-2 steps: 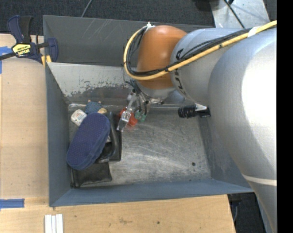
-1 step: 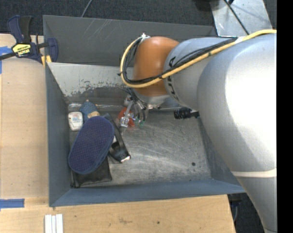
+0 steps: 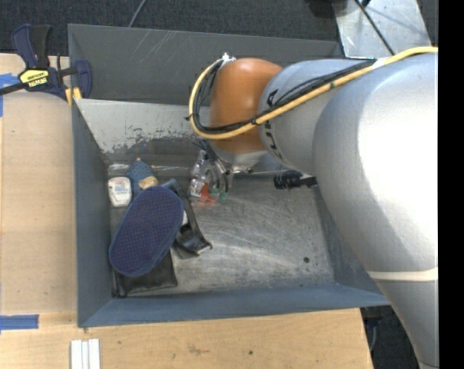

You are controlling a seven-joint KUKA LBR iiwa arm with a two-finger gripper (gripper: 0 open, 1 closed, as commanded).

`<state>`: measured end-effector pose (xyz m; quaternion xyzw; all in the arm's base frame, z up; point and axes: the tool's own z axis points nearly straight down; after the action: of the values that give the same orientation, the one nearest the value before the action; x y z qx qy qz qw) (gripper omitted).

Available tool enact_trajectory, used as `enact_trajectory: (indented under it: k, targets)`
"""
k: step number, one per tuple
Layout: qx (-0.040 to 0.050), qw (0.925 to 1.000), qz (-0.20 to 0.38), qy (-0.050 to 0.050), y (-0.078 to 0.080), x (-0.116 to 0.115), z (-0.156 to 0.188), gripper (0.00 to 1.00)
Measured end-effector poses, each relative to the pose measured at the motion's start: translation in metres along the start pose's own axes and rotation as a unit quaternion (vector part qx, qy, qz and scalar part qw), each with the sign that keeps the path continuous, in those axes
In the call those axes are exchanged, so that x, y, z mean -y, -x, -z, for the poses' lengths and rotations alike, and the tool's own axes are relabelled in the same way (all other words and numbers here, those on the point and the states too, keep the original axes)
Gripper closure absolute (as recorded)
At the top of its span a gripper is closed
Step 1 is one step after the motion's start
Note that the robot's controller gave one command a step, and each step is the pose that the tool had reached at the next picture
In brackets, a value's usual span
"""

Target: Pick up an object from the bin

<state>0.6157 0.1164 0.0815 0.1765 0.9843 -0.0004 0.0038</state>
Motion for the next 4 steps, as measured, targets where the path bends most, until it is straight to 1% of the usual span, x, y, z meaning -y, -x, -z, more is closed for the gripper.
enact_trajectory:
  k: [1,2,3,4]
  targets:
    - [0.0007,1.0000,0.000,0.000,0.0002,0.0002,-0.0003,0.00]
    - [-0.0004,1.0000,0.001,0.001,-0.0007,-0.0010,-0.0002,1.00]
    - [0.0001,1.0000,0.000,0.000,-0.0003,-0.0003,-0.0003,0.00]
    - [-0.0007,1.0000,0.001,0.001,-0.0010,-0.0014,-0.0002,1.00]
